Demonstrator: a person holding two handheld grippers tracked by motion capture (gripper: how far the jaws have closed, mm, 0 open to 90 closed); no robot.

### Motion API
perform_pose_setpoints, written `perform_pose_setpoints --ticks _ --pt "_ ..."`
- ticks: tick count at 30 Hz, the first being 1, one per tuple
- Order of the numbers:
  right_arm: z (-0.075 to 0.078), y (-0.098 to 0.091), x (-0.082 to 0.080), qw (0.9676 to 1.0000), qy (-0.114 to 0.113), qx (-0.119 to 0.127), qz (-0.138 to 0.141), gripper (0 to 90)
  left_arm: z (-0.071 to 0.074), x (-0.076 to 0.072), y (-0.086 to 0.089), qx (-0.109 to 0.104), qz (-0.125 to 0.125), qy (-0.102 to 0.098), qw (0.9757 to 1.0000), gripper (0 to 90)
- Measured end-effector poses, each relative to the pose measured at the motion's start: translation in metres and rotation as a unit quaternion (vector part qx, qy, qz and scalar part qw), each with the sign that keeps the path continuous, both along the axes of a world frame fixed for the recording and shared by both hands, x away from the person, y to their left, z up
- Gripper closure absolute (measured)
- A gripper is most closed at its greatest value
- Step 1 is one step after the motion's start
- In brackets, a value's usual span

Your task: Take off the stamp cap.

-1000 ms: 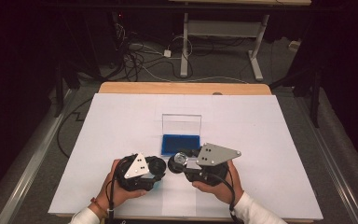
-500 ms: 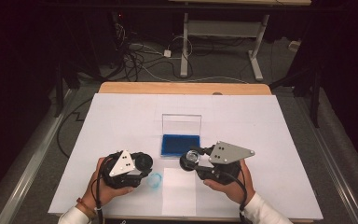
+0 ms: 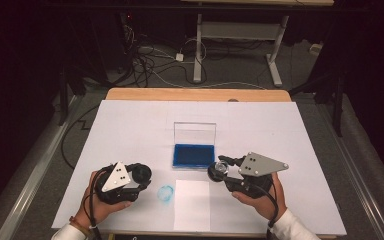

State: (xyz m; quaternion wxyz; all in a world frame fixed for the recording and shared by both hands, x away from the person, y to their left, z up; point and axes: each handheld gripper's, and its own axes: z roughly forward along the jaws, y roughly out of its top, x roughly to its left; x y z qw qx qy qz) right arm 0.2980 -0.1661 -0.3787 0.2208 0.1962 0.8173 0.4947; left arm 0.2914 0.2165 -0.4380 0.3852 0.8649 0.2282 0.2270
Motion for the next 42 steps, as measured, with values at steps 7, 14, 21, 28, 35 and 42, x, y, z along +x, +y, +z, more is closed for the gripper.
perform_pose_setpoints --ticks 7,14,21,28,35,42 --pt "-0.005 -0.011 0.001 0.9998 0.004 -0.008 -0.016 57.4 -0.004 -0.006 0.013 -0.001 0.009 -0.002 1.0000 36.7" --pt "-0.011 -0.019 0.003 0.9992 0.015 -0.014 -0.034 57.4 -0.012 -0.014 0.025 0.000 0.017 0.012 0.9998 36.7" --pt "-0.014 -0.021 0.002 0.9988 0.019 -0.021 -0.039 57.4 -0.016 -0.023 0.029 0.002 0.022 0.020 0.9996 36.6" --pt "-0.014 -0.020 0.004 0.9987 0.018 -0.024 -0.042 57.4 -0.016 -0.024 0.030 0.000 0.019 0.019 0.9996 36.7" --pt "-0.015 -0.018 0.008 0.9986 0.024 -0.027 -0.040 57.4 -0.016 -0.025 0.027 0.003 0.014 0.021 0.9997 36.6" --pt "-0.016 -0.010 0.013 0.9986 0.025 -0.034 -0.033 57.4 -0.017 -0.024 0.026 0.010 0.010 0.020 0.9997 36.6"
